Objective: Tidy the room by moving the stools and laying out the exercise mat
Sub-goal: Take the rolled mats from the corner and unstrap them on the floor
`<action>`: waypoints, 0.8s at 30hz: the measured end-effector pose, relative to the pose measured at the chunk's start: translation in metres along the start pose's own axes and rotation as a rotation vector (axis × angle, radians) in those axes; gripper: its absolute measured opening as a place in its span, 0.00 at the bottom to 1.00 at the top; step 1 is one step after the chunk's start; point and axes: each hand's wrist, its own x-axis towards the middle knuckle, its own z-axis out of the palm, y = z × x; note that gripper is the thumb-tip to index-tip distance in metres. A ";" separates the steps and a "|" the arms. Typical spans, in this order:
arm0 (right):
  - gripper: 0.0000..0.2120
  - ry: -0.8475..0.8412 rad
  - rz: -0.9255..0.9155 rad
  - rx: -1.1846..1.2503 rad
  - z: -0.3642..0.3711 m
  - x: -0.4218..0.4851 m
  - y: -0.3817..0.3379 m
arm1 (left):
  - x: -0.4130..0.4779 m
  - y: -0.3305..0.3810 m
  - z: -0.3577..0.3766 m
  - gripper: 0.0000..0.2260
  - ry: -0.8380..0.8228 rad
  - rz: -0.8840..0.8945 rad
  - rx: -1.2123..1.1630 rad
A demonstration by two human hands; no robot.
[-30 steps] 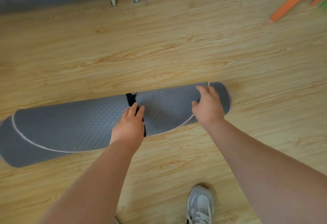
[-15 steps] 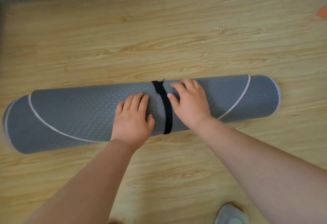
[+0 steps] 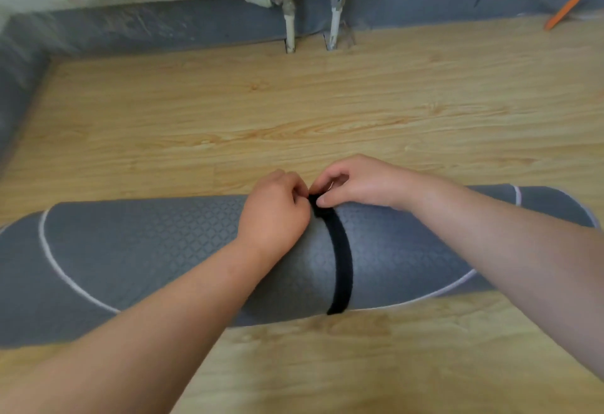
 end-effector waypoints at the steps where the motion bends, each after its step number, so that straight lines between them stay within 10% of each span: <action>1: 0.11 -0.037 0.021 -0.011 -0.005 -0.001 0.001 | 0.003 0.002 -0.001 0.07 0.012 -0.054 -0.042; 6: 0.24 -0.094 0.009 -0.187 0.001 -0.010 0.002 | -0.005 -0.002 0.002 0.06 0.041 -0.081 -0.141; 19: 0.09 0.089 -0.216 -0.774 0.020 -0.021 -0.024 | -0.012 -0.008 0.000 0.05 -0.001 0.033 -0.127; 24: 0.08 0.221 -0.177 -0.644 0.016 -0.013 -0.024 | -0.012 -0.010 0.000 0.16 -0.065 -0.065 -0.164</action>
